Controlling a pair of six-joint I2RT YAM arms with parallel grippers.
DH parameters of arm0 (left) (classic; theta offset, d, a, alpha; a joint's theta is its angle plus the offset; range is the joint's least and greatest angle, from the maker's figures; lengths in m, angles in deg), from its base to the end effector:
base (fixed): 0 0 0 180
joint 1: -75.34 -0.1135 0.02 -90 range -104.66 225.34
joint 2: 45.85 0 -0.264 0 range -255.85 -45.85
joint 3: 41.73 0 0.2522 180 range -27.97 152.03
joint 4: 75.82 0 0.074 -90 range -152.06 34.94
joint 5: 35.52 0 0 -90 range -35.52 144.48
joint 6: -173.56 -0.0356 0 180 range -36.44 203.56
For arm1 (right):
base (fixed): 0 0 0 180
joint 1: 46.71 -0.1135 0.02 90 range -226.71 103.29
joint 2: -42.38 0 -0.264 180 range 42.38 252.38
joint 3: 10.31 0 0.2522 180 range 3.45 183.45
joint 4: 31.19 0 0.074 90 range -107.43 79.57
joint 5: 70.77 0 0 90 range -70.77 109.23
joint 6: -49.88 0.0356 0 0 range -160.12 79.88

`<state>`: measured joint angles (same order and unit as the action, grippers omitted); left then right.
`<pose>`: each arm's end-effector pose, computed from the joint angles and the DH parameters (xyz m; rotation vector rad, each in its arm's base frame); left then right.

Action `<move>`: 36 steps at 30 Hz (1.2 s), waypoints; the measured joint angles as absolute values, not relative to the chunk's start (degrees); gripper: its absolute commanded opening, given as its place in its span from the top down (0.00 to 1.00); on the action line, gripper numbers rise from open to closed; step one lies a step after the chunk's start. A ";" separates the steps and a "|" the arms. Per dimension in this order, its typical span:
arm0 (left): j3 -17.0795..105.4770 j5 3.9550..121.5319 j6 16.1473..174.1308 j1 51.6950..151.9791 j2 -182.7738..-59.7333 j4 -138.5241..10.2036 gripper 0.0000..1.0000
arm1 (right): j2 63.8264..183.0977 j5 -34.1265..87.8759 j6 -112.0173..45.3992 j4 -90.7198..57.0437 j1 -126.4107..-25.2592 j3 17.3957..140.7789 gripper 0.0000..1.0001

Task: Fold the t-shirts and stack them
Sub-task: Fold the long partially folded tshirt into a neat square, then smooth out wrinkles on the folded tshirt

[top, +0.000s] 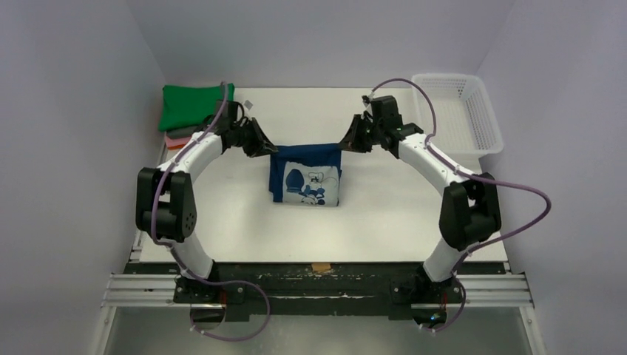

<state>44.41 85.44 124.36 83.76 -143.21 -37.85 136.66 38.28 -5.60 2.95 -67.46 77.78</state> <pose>0.3628 -0.0722 0.2471 -0.4539 2.4956 -1.0262 0.3442 0.1428 0.2799 0.1018 2.3840 0.8643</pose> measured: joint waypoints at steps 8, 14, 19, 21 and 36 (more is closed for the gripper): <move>51.47 85.84 124.40 81.40 -155.54 -38.46 1.00 | 150.96 41.25 -5.69 -1.01 -65.25 84.62 1.00; 56.89 87.10 124.18 81.18 -162.14 -38.83 0.90 | 157.34 40.93 -5.49 -1.66 -63.83 86.28 1.00; 59.14 87.37 122.58 81.07 -164.83 -38.20 0.36 | 162.28 40.84 -5.73 -1.60 -63.02 91.35 0.65; 60.69 87.34 122.04 80.94 -165.57 -37.92 0.28 | 164.90 40.73 -5.95 -0.90 -62.61 94.83 0.40; 58.73 85.18 120.31 89.40 -152.89 -37.15 0.05 | 148.22 42.98 -8.79 -0.90 -65.19 82.87 0.04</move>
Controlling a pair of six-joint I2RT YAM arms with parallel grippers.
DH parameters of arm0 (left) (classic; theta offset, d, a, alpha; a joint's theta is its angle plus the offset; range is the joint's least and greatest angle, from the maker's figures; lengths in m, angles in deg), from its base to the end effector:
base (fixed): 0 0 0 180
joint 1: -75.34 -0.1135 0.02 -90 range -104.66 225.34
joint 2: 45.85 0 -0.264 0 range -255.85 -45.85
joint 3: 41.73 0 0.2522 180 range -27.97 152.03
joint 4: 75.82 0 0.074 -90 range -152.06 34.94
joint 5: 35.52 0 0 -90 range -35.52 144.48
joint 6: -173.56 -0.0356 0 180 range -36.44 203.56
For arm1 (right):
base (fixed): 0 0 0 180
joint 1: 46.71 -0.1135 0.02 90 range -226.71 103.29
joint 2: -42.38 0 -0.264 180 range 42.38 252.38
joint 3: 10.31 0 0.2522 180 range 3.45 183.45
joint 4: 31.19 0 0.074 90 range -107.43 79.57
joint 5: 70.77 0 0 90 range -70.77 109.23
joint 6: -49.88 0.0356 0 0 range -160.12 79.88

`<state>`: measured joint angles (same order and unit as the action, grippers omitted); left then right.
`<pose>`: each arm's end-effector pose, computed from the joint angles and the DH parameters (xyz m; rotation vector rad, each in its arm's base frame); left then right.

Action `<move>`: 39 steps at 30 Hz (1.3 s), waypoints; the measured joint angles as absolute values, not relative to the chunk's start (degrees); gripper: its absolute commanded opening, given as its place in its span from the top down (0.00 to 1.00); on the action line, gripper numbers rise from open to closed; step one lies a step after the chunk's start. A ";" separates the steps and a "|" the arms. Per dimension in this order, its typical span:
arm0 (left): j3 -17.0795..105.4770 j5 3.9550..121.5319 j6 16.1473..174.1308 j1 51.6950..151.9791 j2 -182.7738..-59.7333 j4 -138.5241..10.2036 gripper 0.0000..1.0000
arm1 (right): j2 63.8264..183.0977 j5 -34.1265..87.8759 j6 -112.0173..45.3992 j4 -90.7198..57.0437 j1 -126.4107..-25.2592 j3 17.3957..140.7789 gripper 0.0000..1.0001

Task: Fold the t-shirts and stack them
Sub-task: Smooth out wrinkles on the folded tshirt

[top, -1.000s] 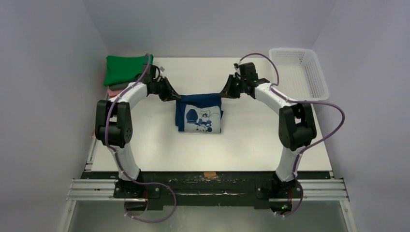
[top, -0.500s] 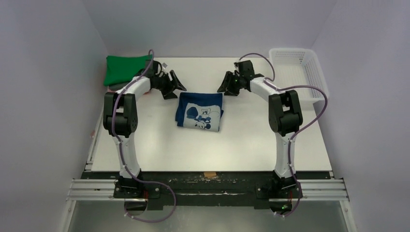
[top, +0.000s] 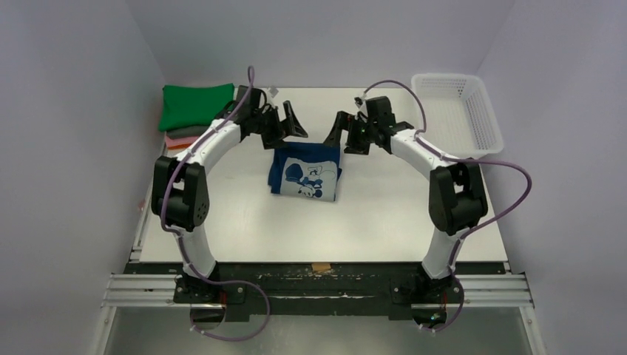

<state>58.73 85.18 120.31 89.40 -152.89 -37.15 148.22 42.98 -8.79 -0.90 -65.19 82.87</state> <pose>0.4045 -0.1200 0.2627 -0.2112 2.4643 -1.0435 0.3901 0.1455 0.2396 0.0505 2.4217 0.9022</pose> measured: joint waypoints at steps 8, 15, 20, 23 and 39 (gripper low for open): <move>61.41 83.96 120.36 89.71 -161.31 -34.66 0.05 | 152.79 46.04 -8.73 -2.41 -68.75 83.55 0.04; 75.77 82.23 120.44 88.55 -174.51 -32.08 0.06 | 164.77 45.60 -9.36 -1.45 -68.10 94.83 0.04; 81.33 82.93 121.01 87.72 -180.10 -30.81 0.06 | 171.37 45.89 -9.62 -0.59 -67.96 101.65 0.04; 80.91 83.87 121.84 87.09 -180.08 -31.12 0.06 | 172.46 45.25 -9.71 0.15 -67.92 103.59 0.04; 59.73 77.40 118.52 87.00 -151.93 -30.51 0.00 | 150.06 41.12 -12.84 5.02 -67.13 91.20 0.01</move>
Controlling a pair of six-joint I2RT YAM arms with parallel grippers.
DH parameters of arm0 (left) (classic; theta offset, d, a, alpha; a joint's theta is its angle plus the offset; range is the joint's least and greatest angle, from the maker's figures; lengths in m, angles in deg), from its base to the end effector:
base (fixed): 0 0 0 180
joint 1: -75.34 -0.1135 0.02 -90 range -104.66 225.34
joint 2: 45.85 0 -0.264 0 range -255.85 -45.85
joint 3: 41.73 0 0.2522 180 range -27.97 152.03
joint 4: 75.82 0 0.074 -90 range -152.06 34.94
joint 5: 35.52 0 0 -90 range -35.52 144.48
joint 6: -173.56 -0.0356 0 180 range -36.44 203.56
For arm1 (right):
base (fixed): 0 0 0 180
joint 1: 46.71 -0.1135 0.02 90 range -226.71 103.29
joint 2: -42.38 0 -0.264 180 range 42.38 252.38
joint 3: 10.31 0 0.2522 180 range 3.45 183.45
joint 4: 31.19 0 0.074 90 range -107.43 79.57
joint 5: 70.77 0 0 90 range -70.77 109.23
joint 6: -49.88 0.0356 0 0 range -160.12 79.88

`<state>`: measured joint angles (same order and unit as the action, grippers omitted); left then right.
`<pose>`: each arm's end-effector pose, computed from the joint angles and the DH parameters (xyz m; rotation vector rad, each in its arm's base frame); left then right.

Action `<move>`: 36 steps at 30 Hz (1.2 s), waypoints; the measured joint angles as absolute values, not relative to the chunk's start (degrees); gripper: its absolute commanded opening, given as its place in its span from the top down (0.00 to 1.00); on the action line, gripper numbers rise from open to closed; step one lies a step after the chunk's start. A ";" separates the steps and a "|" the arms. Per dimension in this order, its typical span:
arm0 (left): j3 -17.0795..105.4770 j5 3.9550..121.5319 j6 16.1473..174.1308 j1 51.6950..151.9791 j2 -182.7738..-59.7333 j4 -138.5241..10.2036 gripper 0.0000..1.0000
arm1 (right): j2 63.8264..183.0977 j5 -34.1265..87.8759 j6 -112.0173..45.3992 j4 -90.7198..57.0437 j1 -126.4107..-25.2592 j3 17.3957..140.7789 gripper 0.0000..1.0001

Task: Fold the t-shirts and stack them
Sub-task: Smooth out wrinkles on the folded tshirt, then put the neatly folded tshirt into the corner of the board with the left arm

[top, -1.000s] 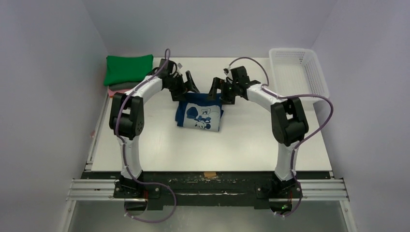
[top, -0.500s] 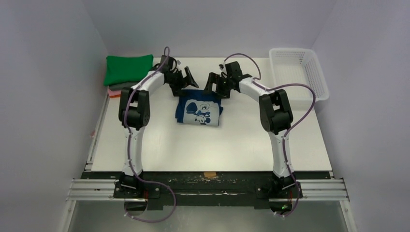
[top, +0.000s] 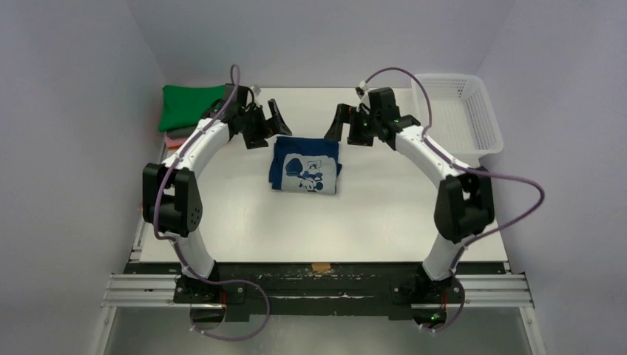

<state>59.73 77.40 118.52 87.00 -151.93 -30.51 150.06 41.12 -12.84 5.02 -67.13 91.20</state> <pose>0.4019 -0.0971 0.2651 -0.3273 2.5129 -0.8352 0.3983 0.1625 0.2658 -0.0607 2.4015 0.8504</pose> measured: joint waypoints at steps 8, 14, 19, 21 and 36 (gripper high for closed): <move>56.47 74.80 117.32 87.04 -153.59 -30.16 0.00 | 120.68 37.60 -12.05 1.07 -67.05 60.53 0.01; 56.47 74.80 117.34 87.09 -161.59 -29.50 0.08 | 105.06 32.88 -10.76 7.87 -67.05 46.41 0.01; 57.17 75.41 118.15 87.85 -163.73 -29.85 0.28 | 93.67 30.22 -10.56 10.20 -67.05 45.10 0.01; 57.22 75.59 118.76 88.88 -164.13 -30.37 0.43 | 91.44 29.39 -10.56 10.95 -67.05 45.10 0.01; 68.50 56.42 119.74 99.70 -169.68 -20.17 1.00 | 86.85 28.73 -10.76 15.23 -67.05 43.57 0.01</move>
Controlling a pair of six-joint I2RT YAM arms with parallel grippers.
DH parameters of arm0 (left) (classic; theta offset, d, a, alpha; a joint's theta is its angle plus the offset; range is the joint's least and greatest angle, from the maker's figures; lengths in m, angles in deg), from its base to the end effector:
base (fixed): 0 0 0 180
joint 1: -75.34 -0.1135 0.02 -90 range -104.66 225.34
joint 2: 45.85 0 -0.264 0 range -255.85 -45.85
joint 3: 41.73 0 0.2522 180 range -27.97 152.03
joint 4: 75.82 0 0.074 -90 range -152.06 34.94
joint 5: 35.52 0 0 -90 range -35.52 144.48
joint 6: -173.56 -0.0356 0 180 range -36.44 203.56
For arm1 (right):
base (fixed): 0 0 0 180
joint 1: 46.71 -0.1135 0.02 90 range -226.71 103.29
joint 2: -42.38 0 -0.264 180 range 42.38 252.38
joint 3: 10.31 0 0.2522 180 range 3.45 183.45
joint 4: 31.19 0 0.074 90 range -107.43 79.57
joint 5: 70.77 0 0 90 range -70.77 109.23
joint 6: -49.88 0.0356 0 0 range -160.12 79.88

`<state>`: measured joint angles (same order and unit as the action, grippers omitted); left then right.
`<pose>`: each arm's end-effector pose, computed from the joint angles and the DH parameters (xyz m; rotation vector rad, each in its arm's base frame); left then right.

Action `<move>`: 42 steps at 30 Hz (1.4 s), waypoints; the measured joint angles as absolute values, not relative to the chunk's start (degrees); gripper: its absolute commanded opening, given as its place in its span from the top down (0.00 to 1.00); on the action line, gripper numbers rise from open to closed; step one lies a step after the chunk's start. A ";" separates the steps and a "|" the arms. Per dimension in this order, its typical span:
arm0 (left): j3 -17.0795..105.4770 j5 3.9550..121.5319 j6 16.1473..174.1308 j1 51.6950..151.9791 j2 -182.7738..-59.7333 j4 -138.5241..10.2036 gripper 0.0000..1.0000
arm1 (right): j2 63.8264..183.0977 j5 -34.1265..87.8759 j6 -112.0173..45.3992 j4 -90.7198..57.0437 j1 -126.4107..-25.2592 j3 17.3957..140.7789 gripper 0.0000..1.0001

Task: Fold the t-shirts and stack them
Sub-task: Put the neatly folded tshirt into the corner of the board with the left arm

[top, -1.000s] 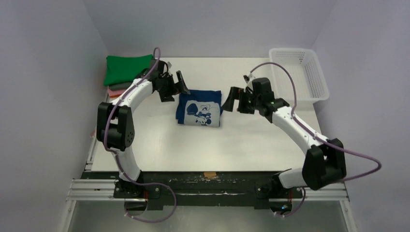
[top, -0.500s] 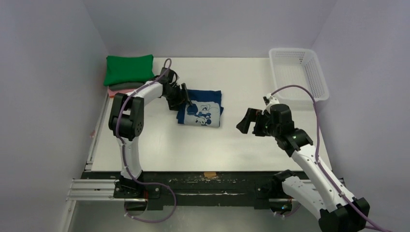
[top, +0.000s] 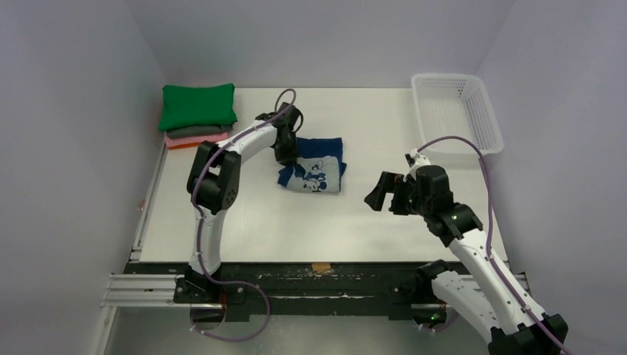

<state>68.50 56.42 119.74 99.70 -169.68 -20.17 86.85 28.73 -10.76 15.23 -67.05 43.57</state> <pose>0.4103 -0.1871 0.1710 -0.2827 2.8160 -0.3026 0.1551 0.0637 0.2740 0.0854 2.2862 0.6512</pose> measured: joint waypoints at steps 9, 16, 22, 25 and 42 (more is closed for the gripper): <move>77.30 38.10 105.62 100.70 -170.27 -16.69 1.00 | 87.44 27.38 -11.52 15.25 -67.05 43.44 0.01; 83.05 27.26 89.36 100.20 -170.25 -18.73 1.00 | 88.86 25.61 -12.18 15.23 -67.05 43.31 0.01; 88.91 24.72 79.83 98.30 -170.29 -19.56 1.00 | 90.06 23.79 -12.70 15.12 -67.05 43.29 0.01; 91.86 24.81 77.67 96.07 -170.29 -19.40 1.00 | 90.81 23.14 -12.81 15.10 -67.05 43.29 0.01; 110.68 30.63 75.44 85.75 -170.62 -11.51 1.00 | 95.31 21.30 -12.97 14.23 -67.05 42.70 0.01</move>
<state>110.68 30.63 75.44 85.75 -170.62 -11.51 95.31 21.30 -12.97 14.23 -67.05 42.70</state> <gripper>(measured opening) 0.063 0.987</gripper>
